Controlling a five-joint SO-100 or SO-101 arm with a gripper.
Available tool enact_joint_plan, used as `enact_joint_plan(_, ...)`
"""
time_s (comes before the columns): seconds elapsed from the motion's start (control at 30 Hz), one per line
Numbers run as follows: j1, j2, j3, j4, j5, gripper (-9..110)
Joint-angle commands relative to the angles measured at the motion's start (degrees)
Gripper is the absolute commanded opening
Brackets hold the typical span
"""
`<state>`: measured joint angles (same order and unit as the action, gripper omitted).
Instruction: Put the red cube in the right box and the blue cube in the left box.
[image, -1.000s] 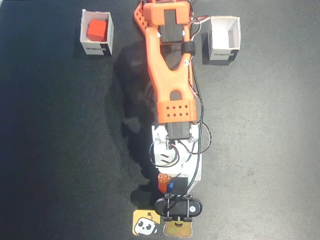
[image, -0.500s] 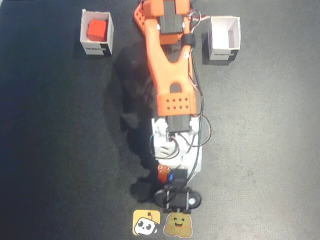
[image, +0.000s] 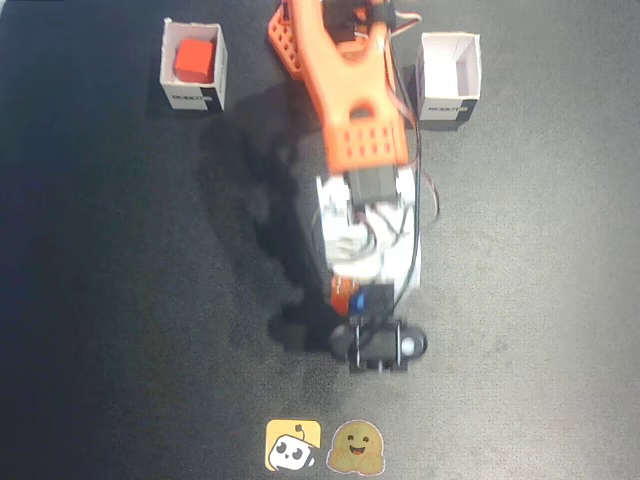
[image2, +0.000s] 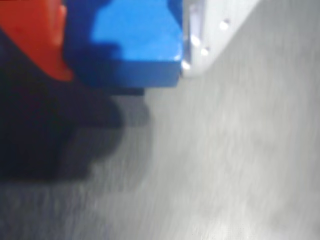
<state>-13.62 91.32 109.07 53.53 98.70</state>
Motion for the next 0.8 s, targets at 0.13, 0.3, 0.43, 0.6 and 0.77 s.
enact_joint_plan(0.13,-3.43,10.99,1.49,8.53,0.18,10)
enact_joint_plan(0.3,-9.40,19.69,7.03,10.81,0.35,10)
enact_joint_plan(0.43,-16.17,23.29,6.59,14.85,2.72,10)
enact_joint_plan(0.6,-24.43,25.22,7.12,17.49,5.98,10)
enact_joint_plan(0.77,-29.79,25.05,7.12,20.13,6.68,10)
